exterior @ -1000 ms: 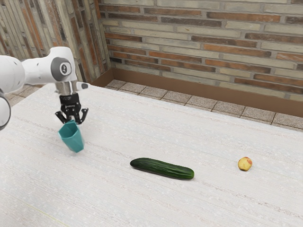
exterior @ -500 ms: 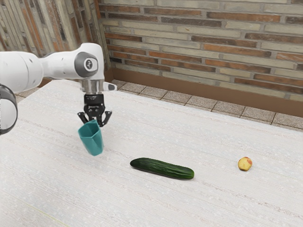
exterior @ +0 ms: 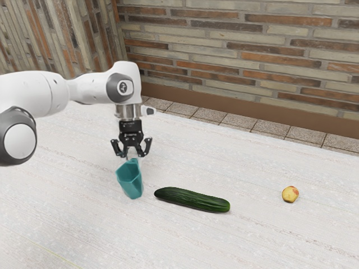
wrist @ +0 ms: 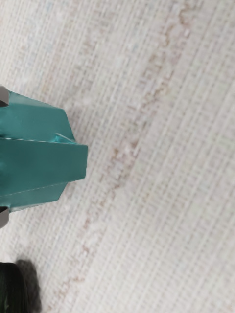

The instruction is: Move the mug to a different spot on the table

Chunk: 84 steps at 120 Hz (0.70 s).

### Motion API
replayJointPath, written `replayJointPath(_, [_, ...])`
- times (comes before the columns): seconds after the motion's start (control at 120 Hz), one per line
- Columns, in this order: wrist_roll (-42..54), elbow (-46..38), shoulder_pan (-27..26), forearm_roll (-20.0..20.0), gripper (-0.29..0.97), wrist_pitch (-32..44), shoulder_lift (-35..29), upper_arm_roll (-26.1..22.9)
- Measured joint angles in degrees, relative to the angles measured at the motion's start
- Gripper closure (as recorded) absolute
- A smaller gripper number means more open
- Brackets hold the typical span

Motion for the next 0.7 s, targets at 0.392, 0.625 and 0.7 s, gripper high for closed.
replayJointPath(0.392, [-1.16, -2.41, -0.08, -0.34, 0.08, 2.46, -5.31, 0.43])
replayJointPath(0.625, [-1.59, -8.67, -0.42, 0.91, 0.03, 4.71, -20.02, 1.45])
replayJointPath(0.7, [-1.70, -9.57, -0.76, 1.93, 0.02, 5.28, -24.71, 2.75])
